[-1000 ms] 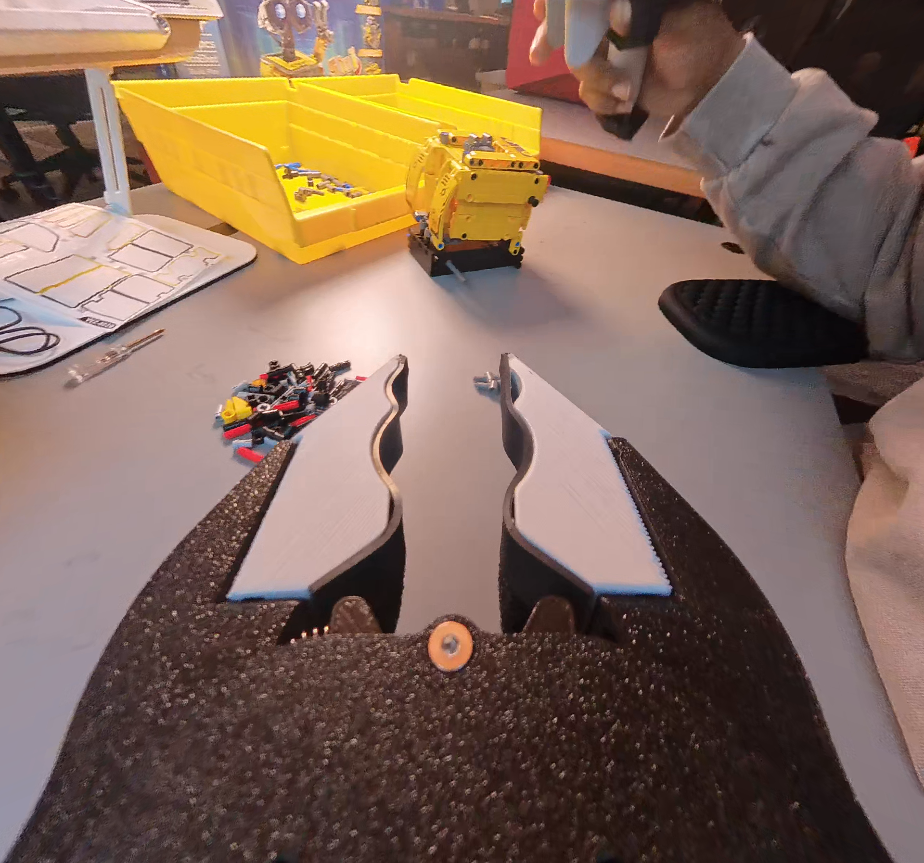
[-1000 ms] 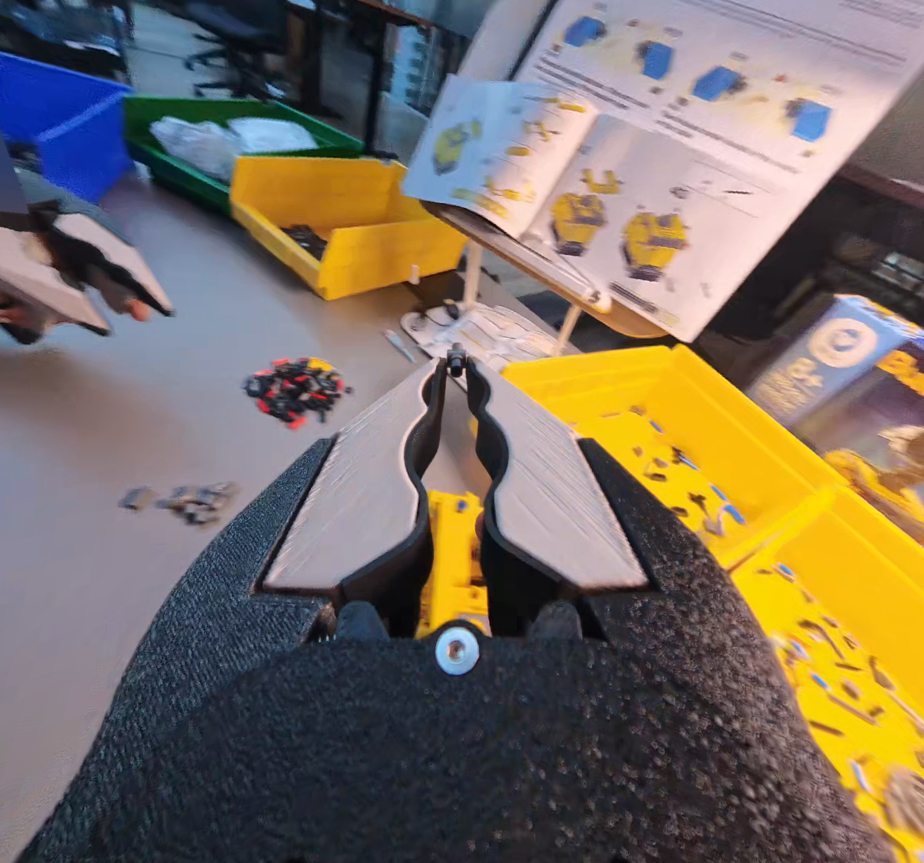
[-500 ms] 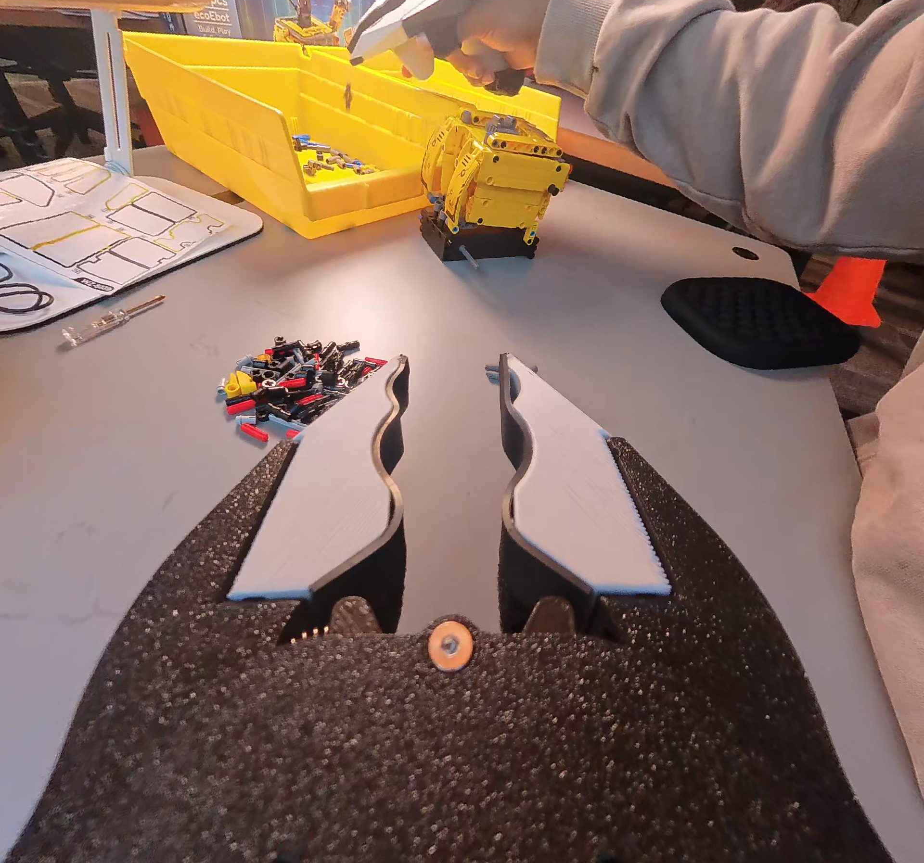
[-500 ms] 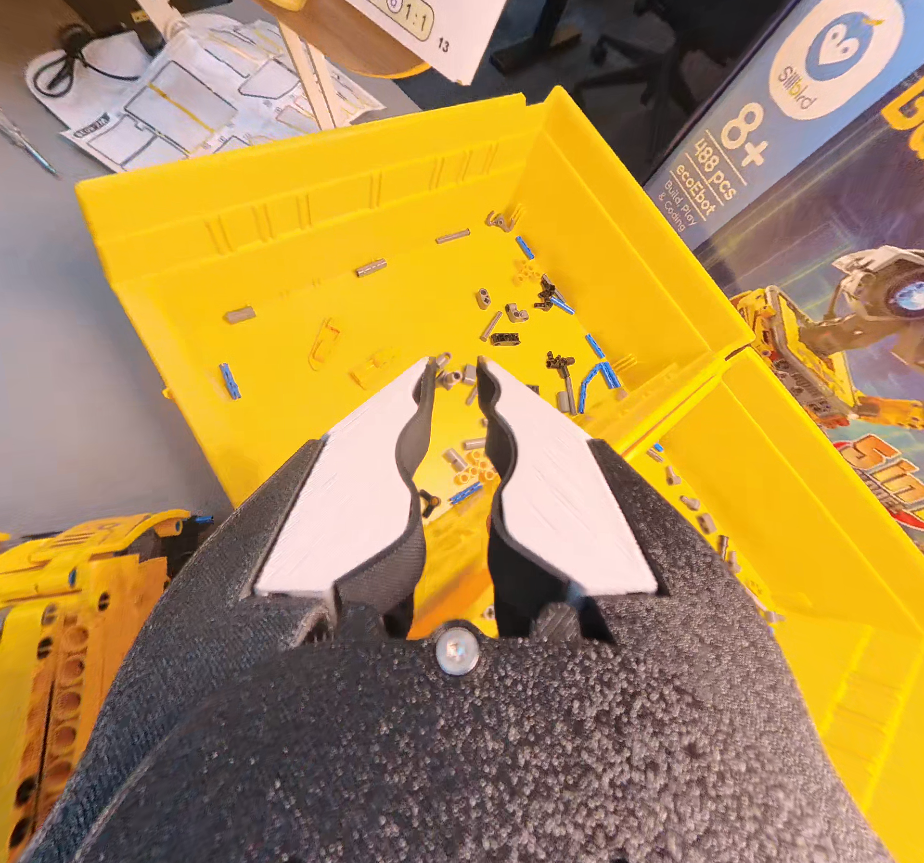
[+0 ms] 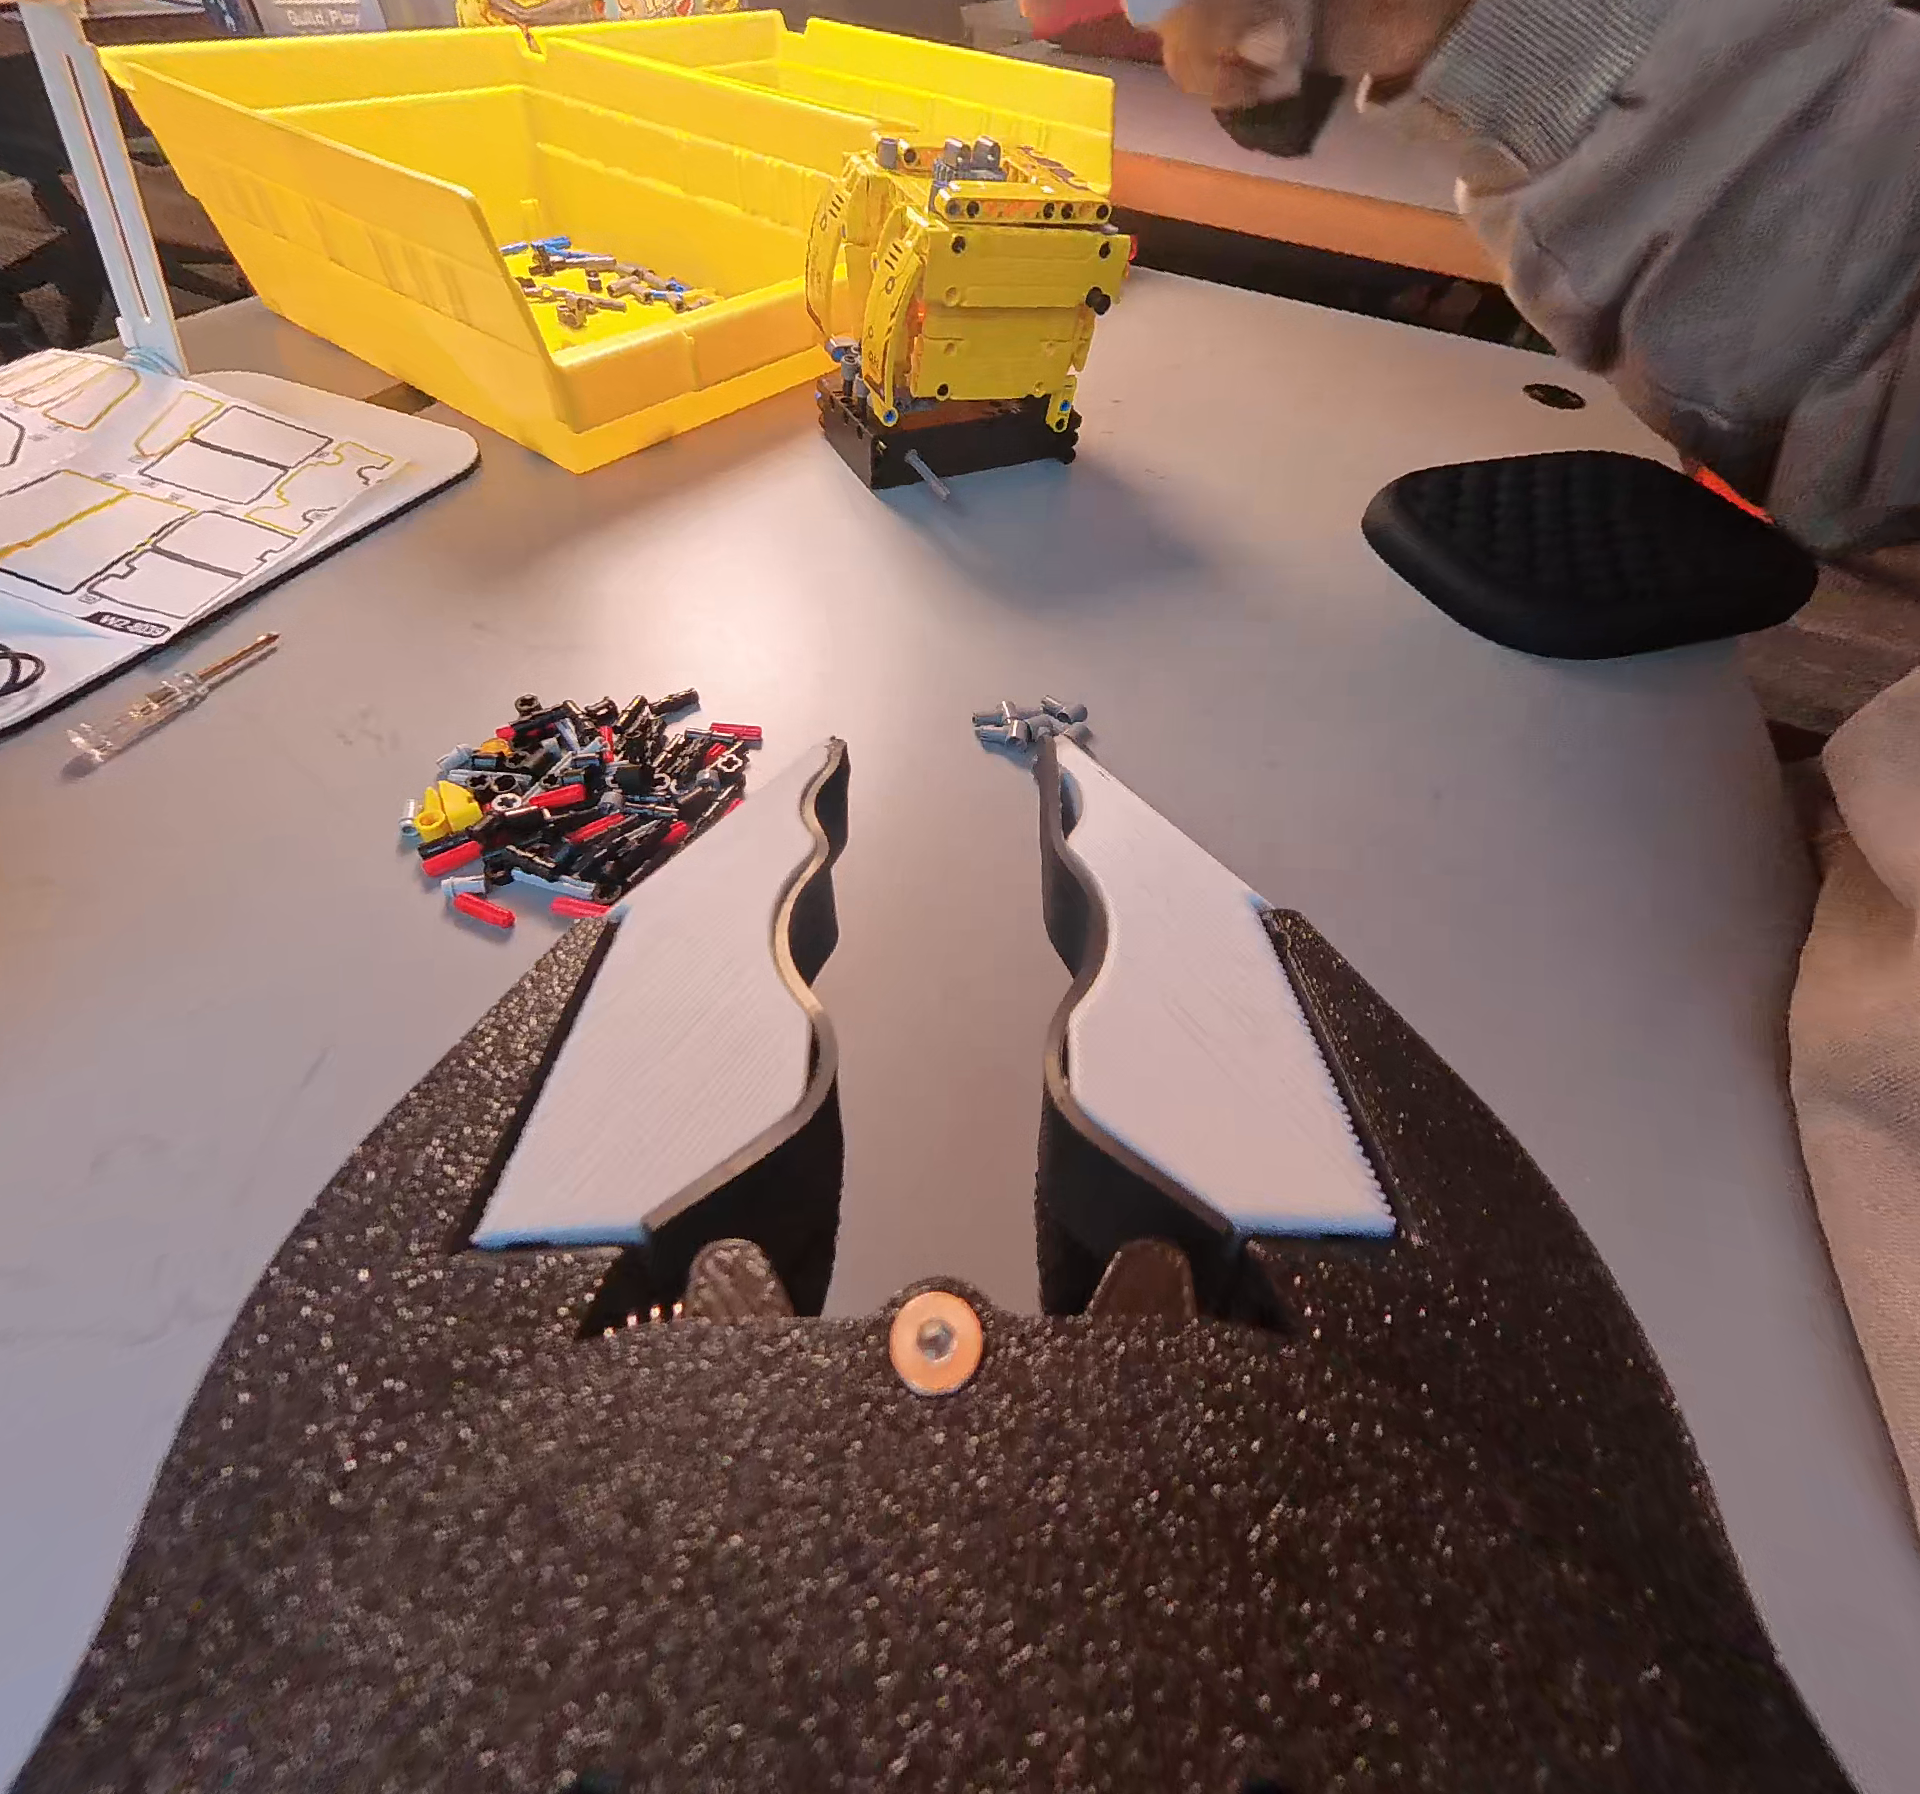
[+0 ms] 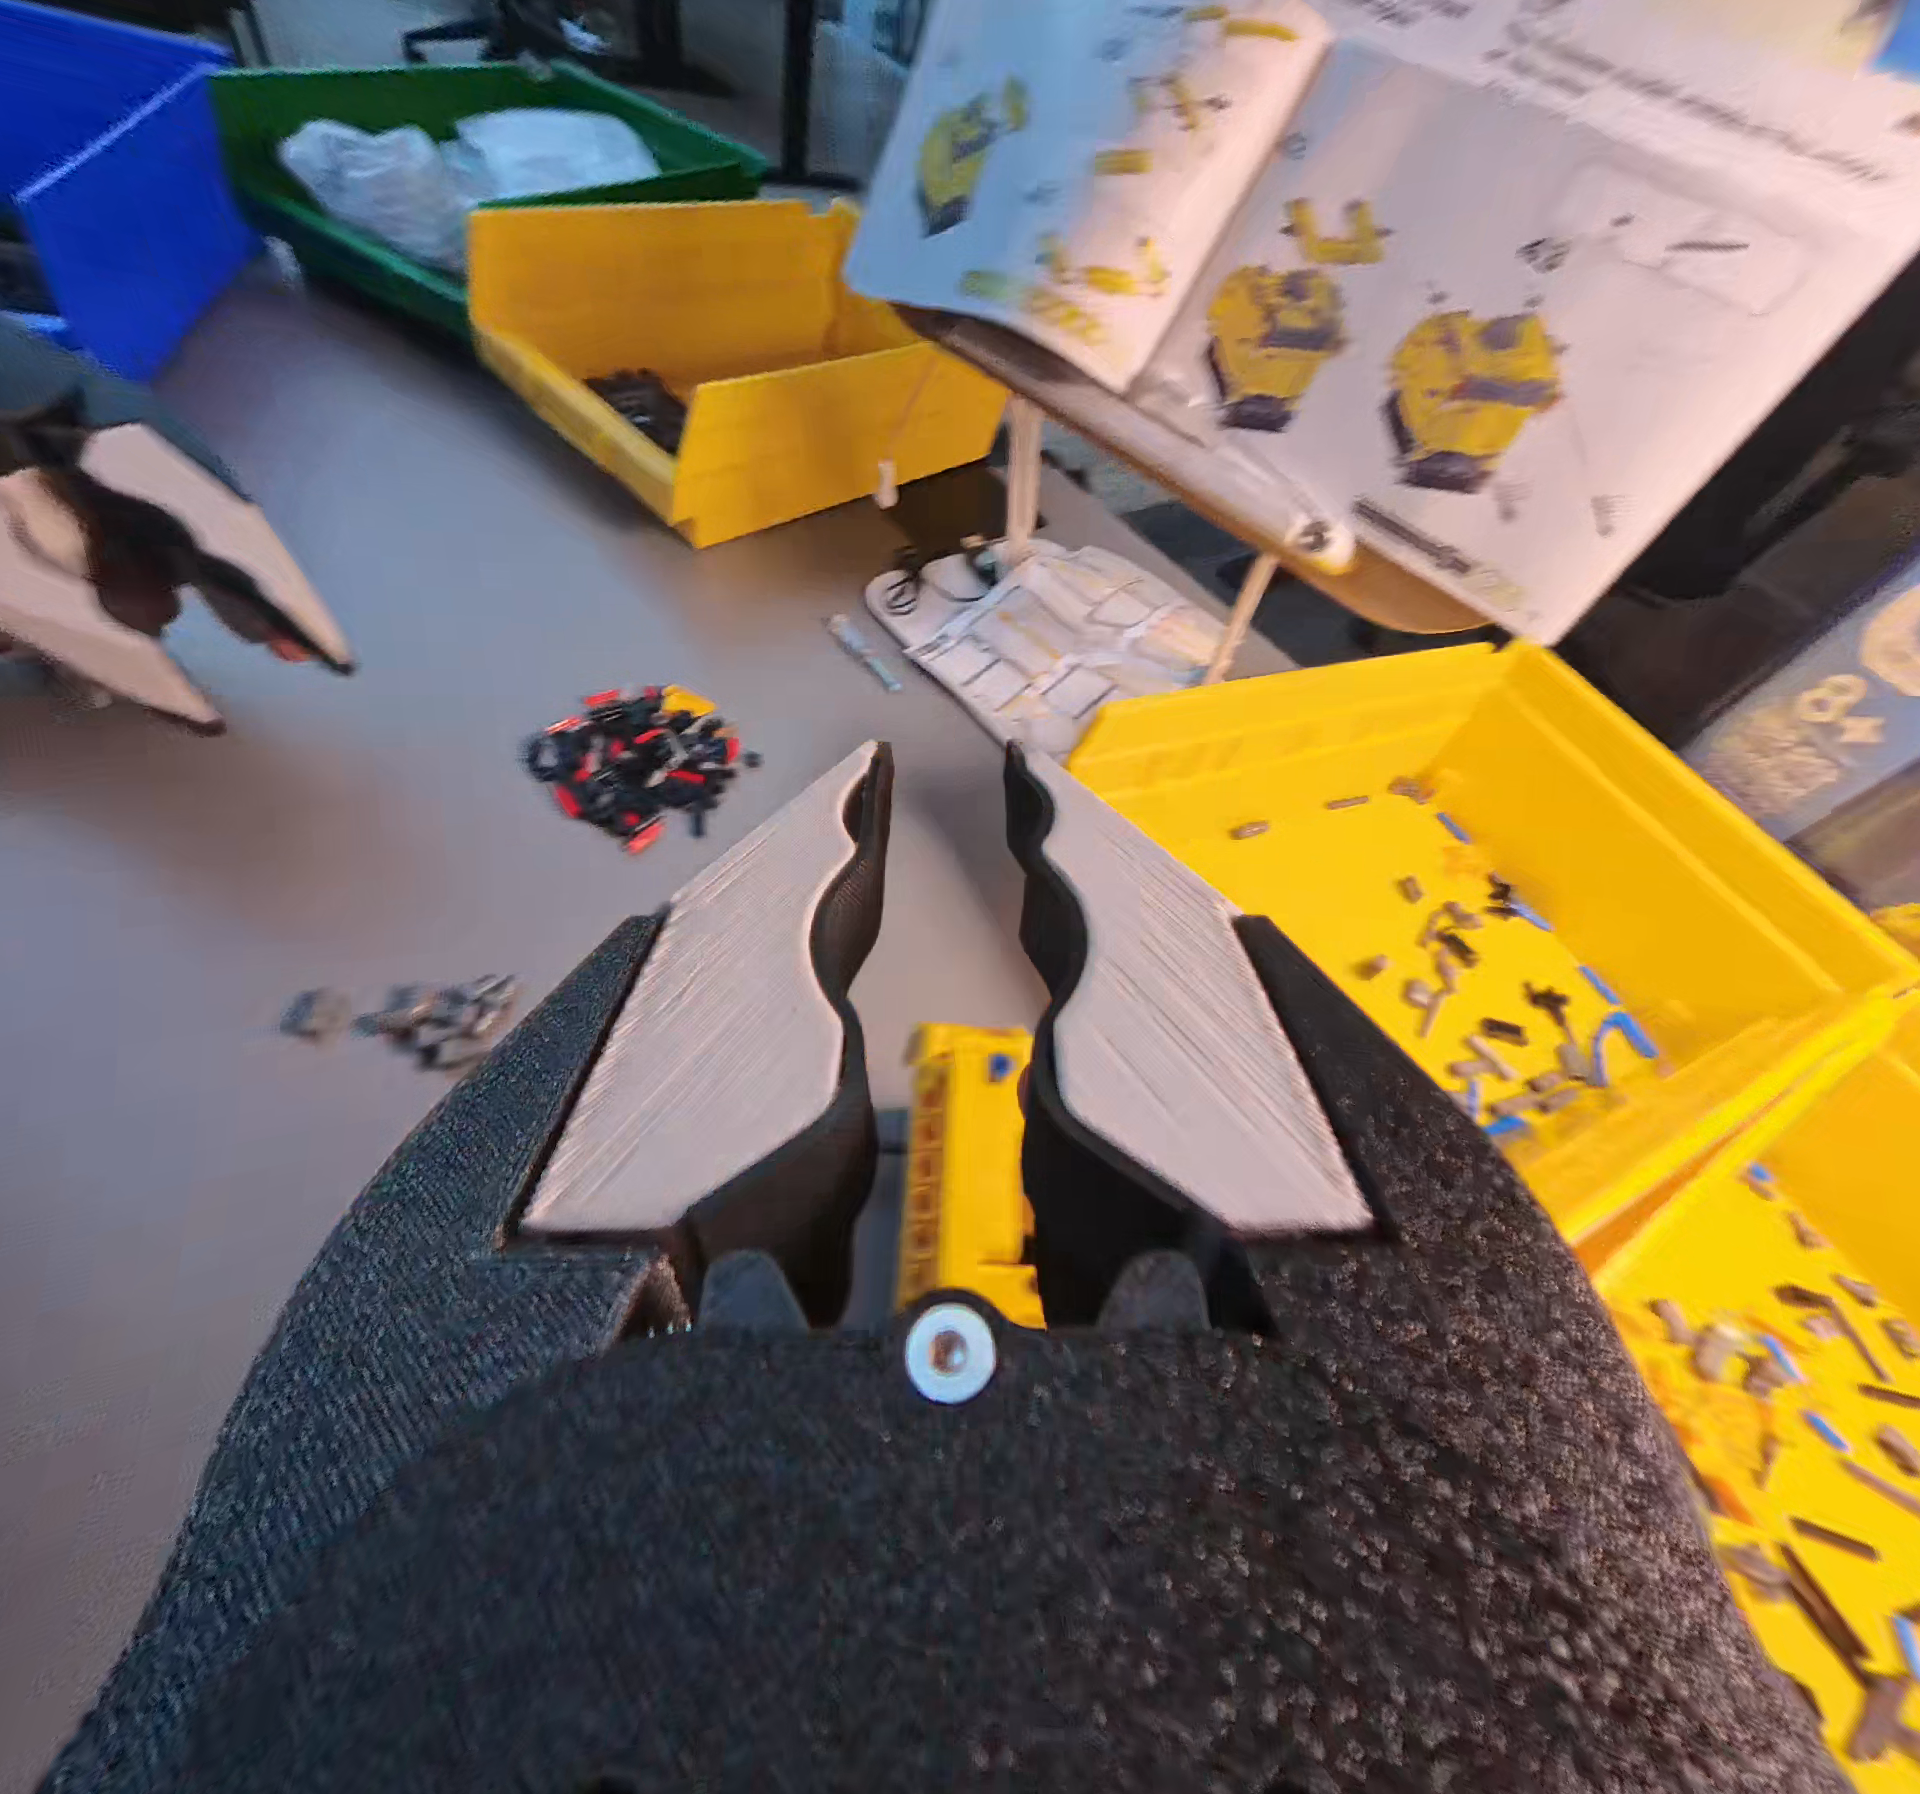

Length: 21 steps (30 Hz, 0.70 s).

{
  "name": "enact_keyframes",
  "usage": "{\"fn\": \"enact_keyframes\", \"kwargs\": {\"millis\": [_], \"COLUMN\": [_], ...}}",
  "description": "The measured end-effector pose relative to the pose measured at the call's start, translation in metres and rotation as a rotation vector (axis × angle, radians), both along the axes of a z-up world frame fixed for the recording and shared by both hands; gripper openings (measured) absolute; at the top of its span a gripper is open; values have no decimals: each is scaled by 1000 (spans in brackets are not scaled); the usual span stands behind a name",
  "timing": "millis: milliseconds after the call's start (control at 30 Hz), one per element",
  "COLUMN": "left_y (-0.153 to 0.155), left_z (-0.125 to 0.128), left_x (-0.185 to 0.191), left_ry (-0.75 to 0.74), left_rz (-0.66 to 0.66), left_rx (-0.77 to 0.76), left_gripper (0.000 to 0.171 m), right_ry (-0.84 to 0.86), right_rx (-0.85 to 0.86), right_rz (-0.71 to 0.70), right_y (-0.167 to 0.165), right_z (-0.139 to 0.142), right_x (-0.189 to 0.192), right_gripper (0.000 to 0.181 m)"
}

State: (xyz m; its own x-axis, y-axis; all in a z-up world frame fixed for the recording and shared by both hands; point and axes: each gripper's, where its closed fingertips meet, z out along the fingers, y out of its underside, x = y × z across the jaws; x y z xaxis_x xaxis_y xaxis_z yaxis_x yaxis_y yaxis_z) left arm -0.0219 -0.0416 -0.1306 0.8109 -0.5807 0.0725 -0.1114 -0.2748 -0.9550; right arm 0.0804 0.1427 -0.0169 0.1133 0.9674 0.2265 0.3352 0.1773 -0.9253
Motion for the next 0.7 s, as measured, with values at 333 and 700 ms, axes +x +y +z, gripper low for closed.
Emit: {"fn": "enact_keyframes", "kwargs": {"millis": [333,700], "left_y": [1,0], "left_z": [2,1], "left_x": [-4,-1], "left_ry": [-23,-26], "left_rz": [21,8], "left_rx": [1,-8], "left_gripper": [34,33], "right_ry": [-354,-476], "right_rx": [-139,-211], "right_rz": [202,197], "right_y": [-107,-117], "right_z": [-156,-176], "right_x": [-17,-37], "right_gripper": [21,16]}}
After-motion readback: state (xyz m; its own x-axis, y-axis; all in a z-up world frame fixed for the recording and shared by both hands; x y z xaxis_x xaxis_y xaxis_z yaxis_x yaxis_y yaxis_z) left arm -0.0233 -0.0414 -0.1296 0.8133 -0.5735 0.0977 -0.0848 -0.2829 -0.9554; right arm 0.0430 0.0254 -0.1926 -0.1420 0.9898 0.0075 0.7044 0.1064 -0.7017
